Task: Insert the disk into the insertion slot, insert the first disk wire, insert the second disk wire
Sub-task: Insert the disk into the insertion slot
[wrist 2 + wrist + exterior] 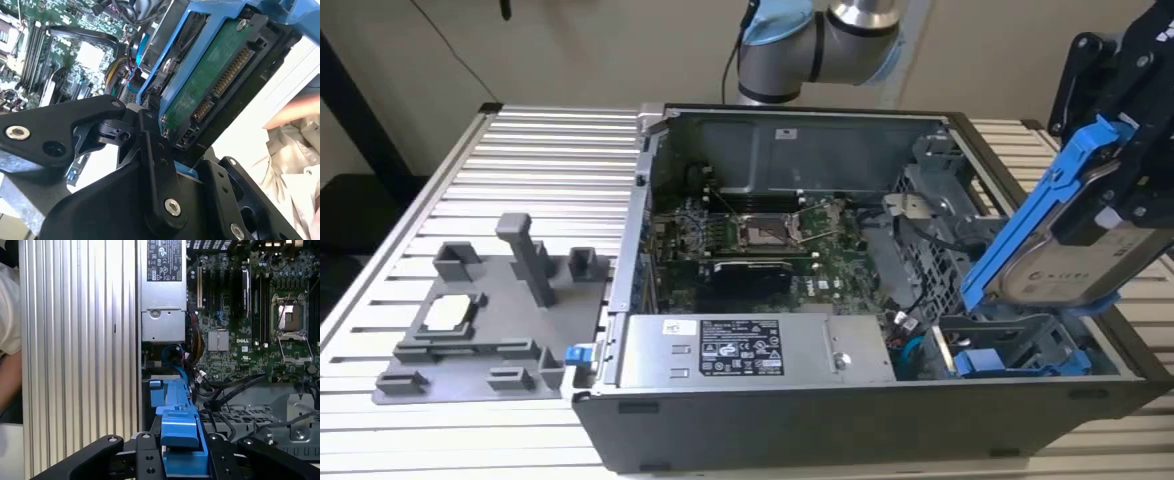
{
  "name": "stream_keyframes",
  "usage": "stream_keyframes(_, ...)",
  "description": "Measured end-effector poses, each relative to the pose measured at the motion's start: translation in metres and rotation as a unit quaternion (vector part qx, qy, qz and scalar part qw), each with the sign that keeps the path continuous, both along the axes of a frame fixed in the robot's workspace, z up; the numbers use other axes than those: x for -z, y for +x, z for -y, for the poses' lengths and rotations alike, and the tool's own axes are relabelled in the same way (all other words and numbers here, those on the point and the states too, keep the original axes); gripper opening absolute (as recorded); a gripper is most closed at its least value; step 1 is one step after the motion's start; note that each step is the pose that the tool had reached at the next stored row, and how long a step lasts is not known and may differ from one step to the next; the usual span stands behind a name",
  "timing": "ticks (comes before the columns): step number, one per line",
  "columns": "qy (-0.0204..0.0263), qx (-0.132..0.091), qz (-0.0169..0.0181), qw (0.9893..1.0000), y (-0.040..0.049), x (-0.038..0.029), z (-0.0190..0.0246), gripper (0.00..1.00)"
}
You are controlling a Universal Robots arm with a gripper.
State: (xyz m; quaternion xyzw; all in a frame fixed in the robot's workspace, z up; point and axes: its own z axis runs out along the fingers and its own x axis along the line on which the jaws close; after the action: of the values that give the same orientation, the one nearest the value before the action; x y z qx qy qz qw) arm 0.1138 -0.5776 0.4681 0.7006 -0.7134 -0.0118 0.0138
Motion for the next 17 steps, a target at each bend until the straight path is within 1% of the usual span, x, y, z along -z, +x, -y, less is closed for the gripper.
stream_keyframes(3, 0.0, 0.0, 0.0, 1.0, 0.0, 0.0039, 0.0, 0.33)
stream_keyframes(7, 0.0, 0.0, 0.0, 1.0, 0.0, 0.006, 0.0, 0.33)
stream_keyframes(11, 0.0, 0.0, 0.0011, 1.0, 0.0, 0.0079, 0.0, 0.33)
stream_keyframes(17, 0.0, -0.001, 0.0013, 1.0, 0.0, 0.0083, 0.0, 0.33)
